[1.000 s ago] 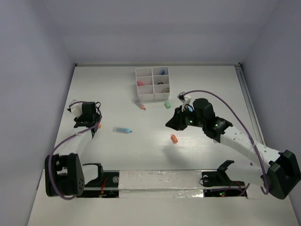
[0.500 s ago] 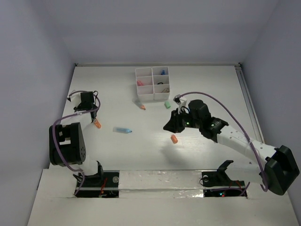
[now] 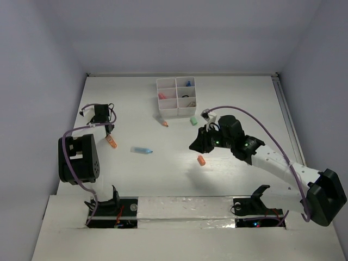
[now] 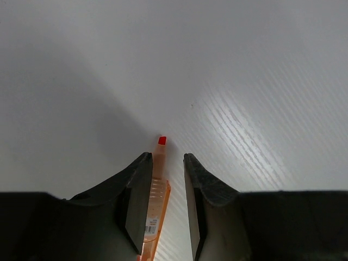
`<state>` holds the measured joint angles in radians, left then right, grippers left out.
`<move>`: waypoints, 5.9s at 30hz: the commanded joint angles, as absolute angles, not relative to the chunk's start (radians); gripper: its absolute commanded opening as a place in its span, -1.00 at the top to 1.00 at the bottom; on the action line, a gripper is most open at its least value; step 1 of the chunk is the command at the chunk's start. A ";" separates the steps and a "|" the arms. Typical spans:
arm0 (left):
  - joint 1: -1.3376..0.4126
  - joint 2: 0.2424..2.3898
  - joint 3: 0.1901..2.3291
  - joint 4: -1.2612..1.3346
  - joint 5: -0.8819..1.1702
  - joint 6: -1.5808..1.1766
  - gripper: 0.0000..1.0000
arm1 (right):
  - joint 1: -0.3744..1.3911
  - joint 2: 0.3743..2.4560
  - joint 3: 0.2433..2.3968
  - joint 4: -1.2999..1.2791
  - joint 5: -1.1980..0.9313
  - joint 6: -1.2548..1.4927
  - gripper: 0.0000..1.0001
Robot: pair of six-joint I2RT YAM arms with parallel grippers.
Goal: Sort the stationery into containers
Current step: Pick up the pen from the center of the board, then close the pen cap on the pen.
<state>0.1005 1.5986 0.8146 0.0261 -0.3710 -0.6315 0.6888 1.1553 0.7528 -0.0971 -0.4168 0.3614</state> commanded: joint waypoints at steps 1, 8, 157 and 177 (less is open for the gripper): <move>0.107 1.632 0.854 -0.047 -0.379 -0.618 0.47 | 0.698 1.112 0.785 -0.074 -0.391 0.339 0.46; 0.107 1.660 0.871 -0.074 -0.388 -0.609 0.45 | 0.698 1.065 0.776 -0.086 -0.357 0.330 0.44; -0.287 0.899 0.854 0.096 0.216 -0.543 -0.12 | 0.799 1.684 1.467 -0.186 -0.508 0.212 1.00; -0.287 0.974 0.782 0.287 0.288 -0.597 0.18 | 0.799 1.655 1.410 -0.072 -0.662 0.296 1.00</move>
